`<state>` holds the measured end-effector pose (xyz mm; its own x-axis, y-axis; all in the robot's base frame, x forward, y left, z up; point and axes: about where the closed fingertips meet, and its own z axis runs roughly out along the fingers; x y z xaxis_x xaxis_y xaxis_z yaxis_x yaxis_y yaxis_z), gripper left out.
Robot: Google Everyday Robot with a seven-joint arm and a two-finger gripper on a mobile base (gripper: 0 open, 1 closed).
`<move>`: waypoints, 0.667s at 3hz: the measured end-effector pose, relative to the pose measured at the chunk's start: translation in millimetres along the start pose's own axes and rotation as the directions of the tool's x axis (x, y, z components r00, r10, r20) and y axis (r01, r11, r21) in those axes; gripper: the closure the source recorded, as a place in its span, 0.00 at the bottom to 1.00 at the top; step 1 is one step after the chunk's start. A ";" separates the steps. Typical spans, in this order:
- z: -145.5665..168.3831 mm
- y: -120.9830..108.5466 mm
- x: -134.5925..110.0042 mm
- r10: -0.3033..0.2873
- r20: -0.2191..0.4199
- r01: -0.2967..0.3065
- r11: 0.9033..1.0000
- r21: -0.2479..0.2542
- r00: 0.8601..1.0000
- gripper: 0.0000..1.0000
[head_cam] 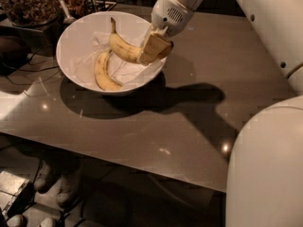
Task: Pick banana from white bowl
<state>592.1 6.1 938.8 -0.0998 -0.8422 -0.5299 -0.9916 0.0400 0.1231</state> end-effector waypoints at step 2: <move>-45.3 46.8 33.7 -0.047 0.064 0.046 0.999 0.013 0.997 1.00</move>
Offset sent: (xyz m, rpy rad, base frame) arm -0.0978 -0.1044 0.0347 0.0472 0.0035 0.0469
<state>546.1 -44.8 964.7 -0.0579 -0.8069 -0.5879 -0.9961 0.0078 0.0875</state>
